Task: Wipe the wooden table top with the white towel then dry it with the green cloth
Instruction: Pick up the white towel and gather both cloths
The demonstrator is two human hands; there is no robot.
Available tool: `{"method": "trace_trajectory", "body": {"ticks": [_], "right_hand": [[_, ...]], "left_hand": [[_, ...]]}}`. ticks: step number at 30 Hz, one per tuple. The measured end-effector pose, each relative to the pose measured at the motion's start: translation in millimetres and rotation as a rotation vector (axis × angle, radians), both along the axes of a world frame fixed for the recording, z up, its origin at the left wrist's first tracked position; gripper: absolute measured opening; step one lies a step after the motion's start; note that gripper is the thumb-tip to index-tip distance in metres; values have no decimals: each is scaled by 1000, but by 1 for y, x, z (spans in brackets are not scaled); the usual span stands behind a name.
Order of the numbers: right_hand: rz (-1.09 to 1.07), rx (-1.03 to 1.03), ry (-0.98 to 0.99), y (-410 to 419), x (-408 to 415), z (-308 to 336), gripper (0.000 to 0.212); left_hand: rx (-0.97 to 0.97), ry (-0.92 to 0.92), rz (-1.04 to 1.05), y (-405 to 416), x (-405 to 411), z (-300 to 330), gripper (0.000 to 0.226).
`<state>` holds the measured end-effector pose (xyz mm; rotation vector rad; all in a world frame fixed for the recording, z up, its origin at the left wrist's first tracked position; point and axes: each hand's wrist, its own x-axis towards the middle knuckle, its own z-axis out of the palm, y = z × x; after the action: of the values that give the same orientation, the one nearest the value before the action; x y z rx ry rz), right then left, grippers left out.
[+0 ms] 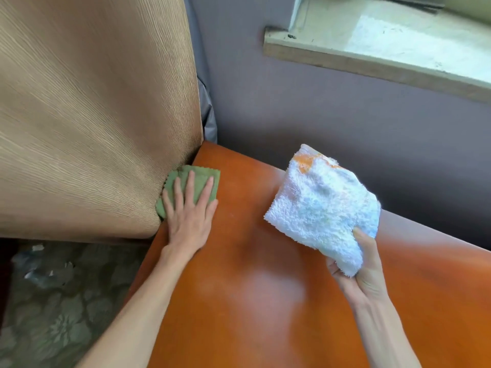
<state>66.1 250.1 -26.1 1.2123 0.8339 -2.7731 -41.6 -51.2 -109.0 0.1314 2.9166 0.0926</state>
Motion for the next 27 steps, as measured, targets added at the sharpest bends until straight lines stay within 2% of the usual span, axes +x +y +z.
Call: {"method": "trace_trajectory", "body": {"ticks": [2,5,8,11,14,16,19,21,24,27], "right_hand": [[7,-15,16,-6,1,6,26],[13,-30,20,-10,2,7,27],[19,-20,23,-12,4,5,30],[-7,-33,-4,-17,3,2,31],[-25,-56,-23,-23,1,-1,35],[-13,-53,-48,-27,-3,0,36],[8,-63,-55,-30,-8,-2,36],[25,-61,-73,-30,-12,-4,35],[51,-59,-74,-30,-17,-8,38],[83,-34,-36,-29,-26,-10,37]], "left_hand": [[29,30,-26,18,40,-2,58],[49,-25,-239,57,102,-5,56],[77,-38,-426,85,92,-6,48],[34,-62,-339,77,32,-2,56],[16,-29,-141,52,-23,2,54],[44,-44,-56,35,-26,5,54],[43,-14,-6,31,18,7,55],[31,-26,-47,50,70,7,56],[117,-132,-249,92,125,7,58],[145,-94,-388,125,90,1,46]]}}
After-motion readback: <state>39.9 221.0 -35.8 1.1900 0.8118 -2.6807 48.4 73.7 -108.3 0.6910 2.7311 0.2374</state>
